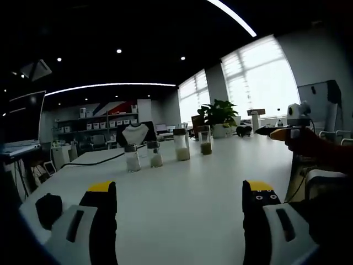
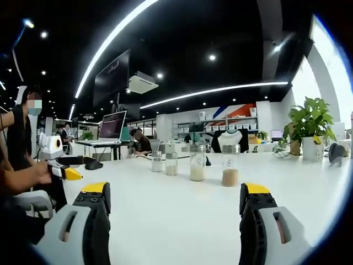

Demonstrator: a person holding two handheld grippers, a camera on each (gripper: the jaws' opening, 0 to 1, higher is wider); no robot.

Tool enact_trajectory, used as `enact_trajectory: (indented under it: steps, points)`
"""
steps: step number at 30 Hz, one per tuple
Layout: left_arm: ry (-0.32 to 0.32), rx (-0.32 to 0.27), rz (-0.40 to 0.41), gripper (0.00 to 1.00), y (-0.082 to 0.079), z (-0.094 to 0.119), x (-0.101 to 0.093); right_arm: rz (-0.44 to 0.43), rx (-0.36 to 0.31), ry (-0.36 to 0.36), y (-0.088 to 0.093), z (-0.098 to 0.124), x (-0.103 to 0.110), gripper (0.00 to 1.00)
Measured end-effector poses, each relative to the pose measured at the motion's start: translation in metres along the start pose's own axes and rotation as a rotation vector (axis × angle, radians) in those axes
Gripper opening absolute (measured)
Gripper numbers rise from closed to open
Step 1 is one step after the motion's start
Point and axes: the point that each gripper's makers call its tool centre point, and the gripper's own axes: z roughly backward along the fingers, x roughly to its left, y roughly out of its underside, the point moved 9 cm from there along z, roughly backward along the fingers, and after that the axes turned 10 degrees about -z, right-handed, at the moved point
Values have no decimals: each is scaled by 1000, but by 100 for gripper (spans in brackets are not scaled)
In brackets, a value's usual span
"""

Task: Rotate the seasoning bottle until the label or dispensing opening points toward the visible target arrow and the bottle remains upright within the marked orientation range

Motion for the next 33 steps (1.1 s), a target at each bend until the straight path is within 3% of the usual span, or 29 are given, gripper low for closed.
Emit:
enact_trajectory:
  steps: [7, 16, 31, 33]
  points:
    - [-29, 5, 37, 100, 2, -2, 7, 17, -2, 21, 4, 9, 2, 99]
    - [-22, 20, 12, 100, -3, -9, -4, -4, -20, 40, -1, 15, -4, 99]
    - [-24, 10, -36, 98, -13, -21, -8, 10, -9, 52, 1, 12, -5, 99]
    - [-24, 12, -52, 93, -14, -22, -9, 13, -1, 54, 1, 12, -5, 99]
